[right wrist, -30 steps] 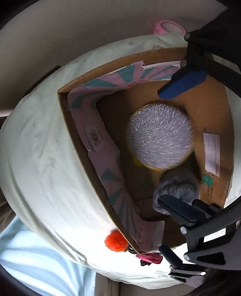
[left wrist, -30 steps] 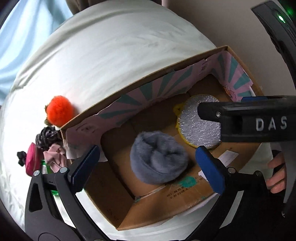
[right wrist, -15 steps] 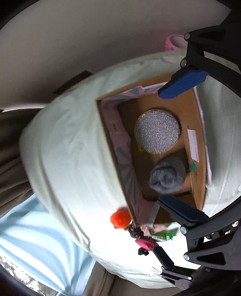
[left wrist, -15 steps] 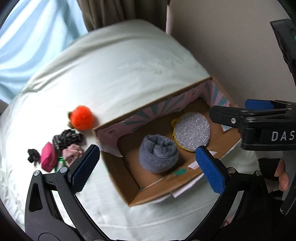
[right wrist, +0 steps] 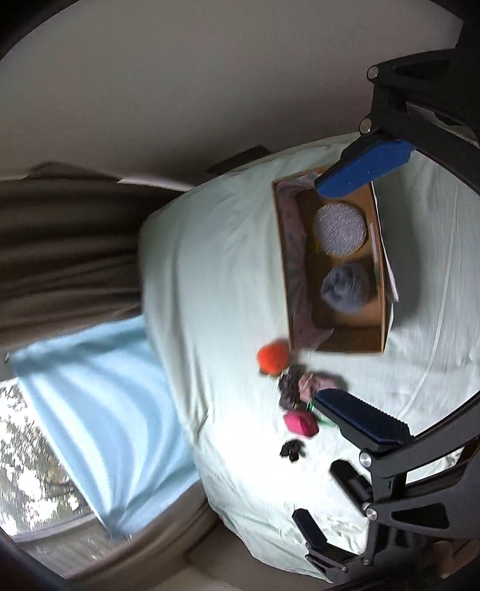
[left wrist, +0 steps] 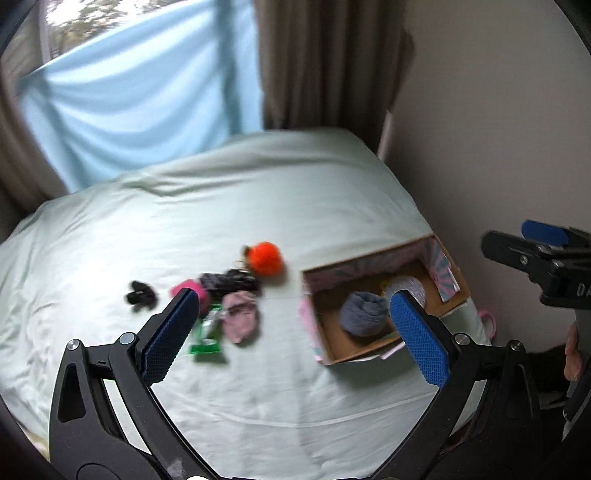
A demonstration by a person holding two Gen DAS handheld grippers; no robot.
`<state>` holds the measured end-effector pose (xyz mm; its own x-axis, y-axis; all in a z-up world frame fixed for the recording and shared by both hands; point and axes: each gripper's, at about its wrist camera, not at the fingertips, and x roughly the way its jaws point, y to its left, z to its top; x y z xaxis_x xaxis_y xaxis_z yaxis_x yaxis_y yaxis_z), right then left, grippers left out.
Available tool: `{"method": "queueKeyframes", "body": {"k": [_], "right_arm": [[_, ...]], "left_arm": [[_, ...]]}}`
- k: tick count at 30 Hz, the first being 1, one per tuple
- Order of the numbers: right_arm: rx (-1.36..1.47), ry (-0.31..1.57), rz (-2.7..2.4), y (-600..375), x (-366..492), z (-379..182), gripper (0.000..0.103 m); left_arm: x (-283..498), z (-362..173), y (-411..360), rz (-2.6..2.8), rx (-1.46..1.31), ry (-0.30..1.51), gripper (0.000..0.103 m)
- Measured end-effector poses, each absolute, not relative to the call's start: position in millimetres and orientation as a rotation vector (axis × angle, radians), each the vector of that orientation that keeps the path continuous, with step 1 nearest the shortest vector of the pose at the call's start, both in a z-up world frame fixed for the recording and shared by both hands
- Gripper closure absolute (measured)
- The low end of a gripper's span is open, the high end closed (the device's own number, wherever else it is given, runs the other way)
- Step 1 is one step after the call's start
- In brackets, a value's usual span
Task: Organize soft objects
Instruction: 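Move both tools back toward the remaining items on the bed, then grasp the pink pouch with the left tool while the right grasps the pink fabric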
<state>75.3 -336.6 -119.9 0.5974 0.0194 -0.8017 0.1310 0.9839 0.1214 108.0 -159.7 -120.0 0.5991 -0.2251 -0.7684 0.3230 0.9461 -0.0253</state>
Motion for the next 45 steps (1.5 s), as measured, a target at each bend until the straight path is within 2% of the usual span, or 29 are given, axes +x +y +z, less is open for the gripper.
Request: {"method": "queueKeyframes", "body": {"k": [10,22,35,45], "right_arm": [[0.111,0.758,-0.002,-226.3,31.3,-77.3,0.0],[0.14,0.718,0.017,-134.0,34.4,-96.2,0.0],[0.18,0.824,-0.016,-96.7,102.5,-165.2,0.0],[0.267,0.992,-0.025,-118.4,173.5,-241.7,0.0]], "left_arm": [[60.1,-86.3,-25.9,-0.165,0.085,0.772,0.0],[74.5,-105.1,81.8,-0.144,0.03,0.792,0.0],[172.0,-161.8,100.9,-0.169,-0.047,0.958,0.0],[275.6,-247.5,63.1,-0.181,-0.145,1.175,0.0]]}}
